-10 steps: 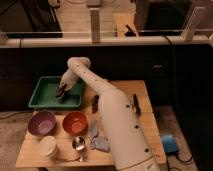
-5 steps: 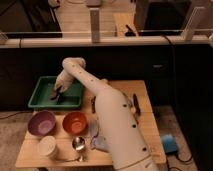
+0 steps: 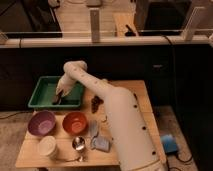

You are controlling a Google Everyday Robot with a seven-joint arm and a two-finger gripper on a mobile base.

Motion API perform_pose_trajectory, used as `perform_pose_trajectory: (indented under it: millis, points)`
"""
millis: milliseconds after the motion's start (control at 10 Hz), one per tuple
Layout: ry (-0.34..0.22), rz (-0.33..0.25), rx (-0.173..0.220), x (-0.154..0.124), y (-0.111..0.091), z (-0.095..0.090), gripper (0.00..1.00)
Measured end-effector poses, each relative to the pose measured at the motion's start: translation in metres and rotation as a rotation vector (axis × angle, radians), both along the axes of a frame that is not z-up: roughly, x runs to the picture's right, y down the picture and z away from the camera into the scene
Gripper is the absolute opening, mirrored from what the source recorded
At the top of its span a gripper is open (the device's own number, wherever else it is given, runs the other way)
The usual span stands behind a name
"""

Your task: Wipe tray with eraser

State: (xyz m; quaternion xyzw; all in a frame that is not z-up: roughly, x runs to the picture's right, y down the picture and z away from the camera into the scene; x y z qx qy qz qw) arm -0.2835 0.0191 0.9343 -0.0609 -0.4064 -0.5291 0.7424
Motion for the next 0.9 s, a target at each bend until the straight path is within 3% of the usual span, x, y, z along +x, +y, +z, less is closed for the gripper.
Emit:
perform_pose_trajectory:
  millis: [500, 900]
  points:
    - [0.099, 0.075, -0.031, 0.051, 0.000, 0.015, 0.19]
    - [0.132, 0.110, -0.028, 0.060, -0.011, 0.025, 0.19]
